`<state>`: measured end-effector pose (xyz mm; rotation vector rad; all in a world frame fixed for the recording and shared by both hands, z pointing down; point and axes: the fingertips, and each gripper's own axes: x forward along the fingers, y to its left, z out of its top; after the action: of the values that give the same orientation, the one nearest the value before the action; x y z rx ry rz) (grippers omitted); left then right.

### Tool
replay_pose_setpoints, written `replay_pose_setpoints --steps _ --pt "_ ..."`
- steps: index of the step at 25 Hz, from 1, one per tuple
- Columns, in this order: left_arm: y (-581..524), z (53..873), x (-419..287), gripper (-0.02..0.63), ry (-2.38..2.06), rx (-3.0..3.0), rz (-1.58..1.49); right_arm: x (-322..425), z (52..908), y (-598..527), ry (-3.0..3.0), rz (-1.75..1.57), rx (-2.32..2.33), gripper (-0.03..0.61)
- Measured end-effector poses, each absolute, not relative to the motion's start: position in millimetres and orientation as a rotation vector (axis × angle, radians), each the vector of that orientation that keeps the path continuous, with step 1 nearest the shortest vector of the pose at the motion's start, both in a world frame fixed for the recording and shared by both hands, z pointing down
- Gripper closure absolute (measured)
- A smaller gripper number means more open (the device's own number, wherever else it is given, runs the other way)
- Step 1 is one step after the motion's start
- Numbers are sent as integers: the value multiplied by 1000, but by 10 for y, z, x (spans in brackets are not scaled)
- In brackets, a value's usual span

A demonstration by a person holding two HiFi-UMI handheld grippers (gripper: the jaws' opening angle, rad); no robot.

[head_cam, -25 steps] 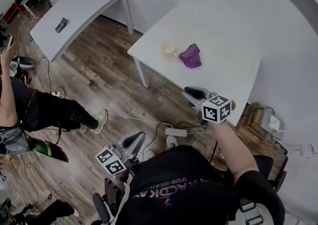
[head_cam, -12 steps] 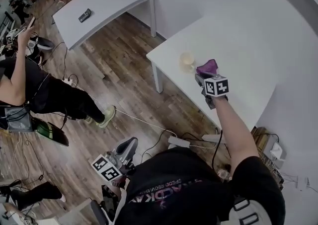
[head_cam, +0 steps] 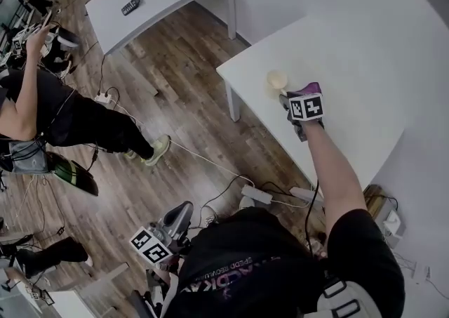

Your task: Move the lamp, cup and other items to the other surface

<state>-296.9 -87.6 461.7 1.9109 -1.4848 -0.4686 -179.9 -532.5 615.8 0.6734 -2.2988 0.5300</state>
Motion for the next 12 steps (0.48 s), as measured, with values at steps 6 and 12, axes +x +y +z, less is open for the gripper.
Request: replay_pose_setpoints --steps 6,12 --pt "-866 4655 -2911 618 -1498 1864 -483 -1906 6298 -5378 -2275 472 622 457" --pt "-900 4655 -2952 618 -1507 1836 -537 -1938 6339 -5429 -2276 469 630 501"
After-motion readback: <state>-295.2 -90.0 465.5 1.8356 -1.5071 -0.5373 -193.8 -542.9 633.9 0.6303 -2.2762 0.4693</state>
